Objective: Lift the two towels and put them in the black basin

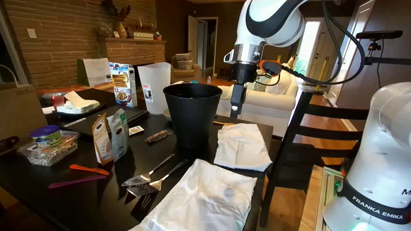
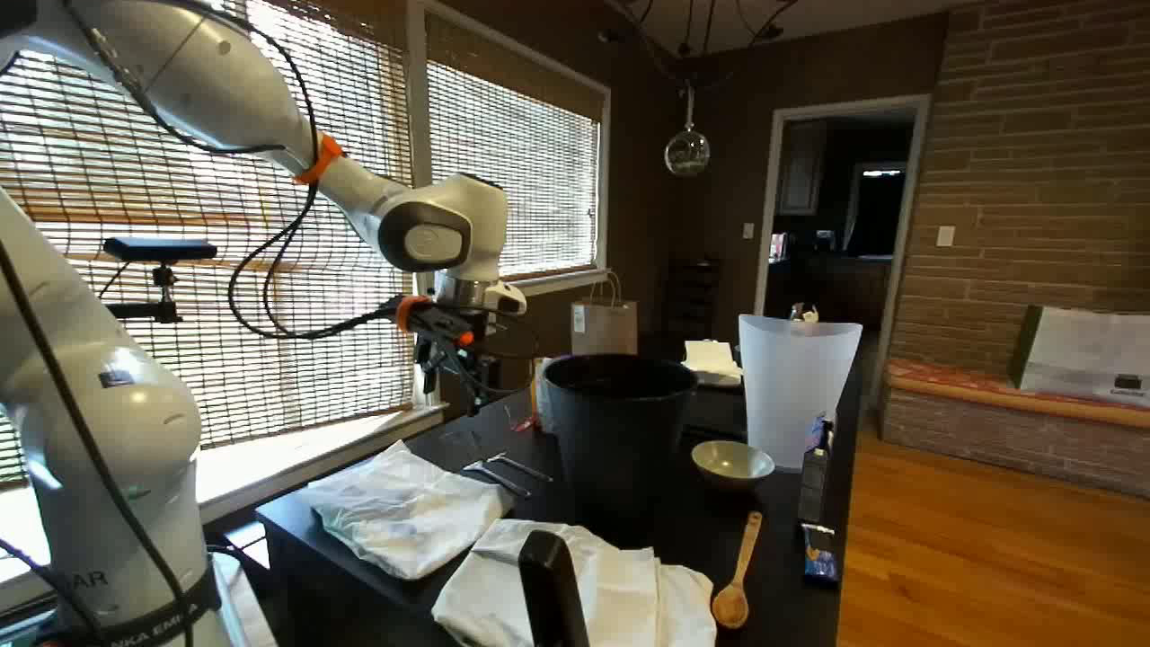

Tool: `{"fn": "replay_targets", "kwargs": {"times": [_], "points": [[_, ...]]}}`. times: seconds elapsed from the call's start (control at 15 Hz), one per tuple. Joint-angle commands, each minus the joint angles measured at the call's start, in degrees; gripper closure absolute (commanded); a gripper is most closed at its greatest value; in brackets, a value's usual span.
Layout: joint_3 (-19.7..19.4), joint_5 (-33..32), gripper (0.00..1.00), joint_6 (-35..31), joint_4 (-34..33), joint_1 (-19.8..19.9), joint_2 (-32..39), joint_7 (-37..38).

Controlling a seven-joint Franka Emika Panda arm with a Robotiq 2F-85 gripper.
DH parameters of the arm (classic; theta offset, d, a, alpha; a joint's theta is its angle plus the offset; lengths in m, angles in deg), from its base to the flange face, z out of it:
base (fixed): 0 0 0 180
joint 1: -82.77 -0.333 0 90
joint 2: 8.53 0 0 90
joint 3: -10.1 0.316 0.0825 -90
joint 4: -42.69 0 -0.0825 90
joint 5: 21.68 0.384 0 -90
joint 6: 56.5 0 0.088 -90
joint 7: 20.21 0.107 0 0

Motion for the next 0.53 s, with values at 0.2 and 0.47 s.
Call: {"fn": "replay_targets", "kwargs": {"times": [0.2, 0.47], "points": [[1.29, 0.13, 0.0, 0.31, 0.14, 1.53, 1.47, 0.16], [1.34, 0.59, 0.0, -2.87, 4.18, 1.6, 5.4, -1.44]]}}
